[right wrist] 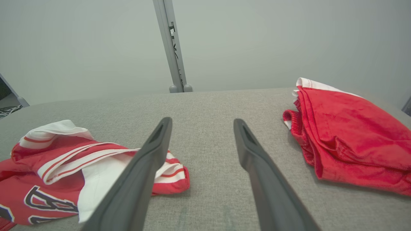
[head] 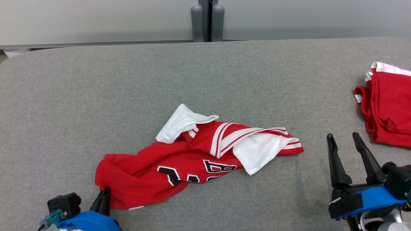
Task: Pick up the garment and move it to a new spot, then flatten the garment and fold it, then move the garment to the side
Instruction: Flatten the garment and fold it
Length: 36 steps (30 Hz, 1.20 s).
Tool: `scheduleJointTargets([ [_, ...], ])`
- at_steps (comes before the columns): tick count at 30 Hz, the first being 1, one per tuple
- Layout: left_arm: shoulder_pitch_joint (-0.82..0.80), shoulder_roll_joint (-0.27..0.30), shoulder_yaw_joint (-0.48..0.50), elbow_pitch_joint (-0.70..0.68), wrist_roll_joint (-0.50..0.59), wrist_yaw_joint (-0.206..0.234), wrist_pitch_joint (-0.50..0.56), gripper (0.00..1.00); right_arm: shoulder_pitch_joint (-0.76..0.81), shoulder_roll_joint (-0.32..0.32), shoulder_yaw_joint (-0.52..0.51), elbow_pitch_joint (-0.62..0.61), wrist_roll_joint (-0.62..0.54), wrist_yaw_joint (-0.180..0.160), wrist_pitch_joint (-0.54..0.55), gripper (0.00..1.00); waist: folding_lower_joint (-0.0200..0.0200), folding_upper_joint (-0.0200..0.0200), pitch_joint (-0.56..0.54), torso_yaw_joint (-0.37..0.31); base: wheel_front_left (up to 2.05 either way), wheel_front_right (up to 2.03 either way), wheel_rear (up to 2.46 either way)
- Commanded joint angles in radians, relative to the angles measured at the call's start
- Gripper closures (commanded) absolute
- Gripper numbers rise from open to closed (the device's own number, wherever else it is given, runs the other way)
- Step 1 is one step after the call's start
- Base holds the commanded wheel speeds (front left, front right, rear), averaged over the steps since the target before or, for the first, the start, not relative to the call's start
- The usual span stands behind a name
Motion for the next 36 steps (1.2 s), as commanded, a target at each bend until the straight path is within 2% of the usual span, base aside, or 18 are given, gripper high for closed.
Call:
scheduleJointTargets([
  [1,-0.041,-0.011,0.001,0.018,0.009,-0.012,-0.037,0.0,-0.009,0.0,-0.005,-0.006,-0.004,0.0,0.005,0.0,-0.0001,0.0,0.001,0.005,0.0,0.0,0.0],
  [3,-0.06,-0.018,0.008,0.032,0.025,-0.013,-0.086,0.0,-0.011,0.0,-0.006,-0.011,-0.01,0.0,0.008,0.0,-0.0001,0.0,-0.005,0.01,0.0,0.0,0.0],
  [9,-0.106,-0.012,0.031,0.007,0.095,0.021,-0.217,0.0,-0.006,0.0,-0.004,-0.031,-0.03,0.0,0.02,0.0,-0.0001,0.0,-0.045,0.015,0.0,0.0,0.0],
  [15,-0.125,0.019,0.025,-0.064,0.182,0.066,-0.275,0.0,0.013,-0.002,-0.004,-0.052,-0.038,0.0,0.032,0.0,-0.0001,0.0,-0.085,0.009,0.0,0.0,0.0],
  [22,-0.108,0.063,-0.016,-0.132,0.239,0.075,-0.235,0.0,0.046,-0.001,0.011,-0.078,-0.043,0.0,0.059,0.0,-0.0001,0.0,-0.122,-0.007,0.0,0.0,0.0],
  [36,-0.088,0.073,-0.019,-0.161,0.224,0.091,-0.21,0.0,0.047,-0.001,0.006,-0.082,-0.031,0.0,0.061,0.0,-0.0001,0.0,-0.107,-0.01,0.0,0.0,0.0],
])
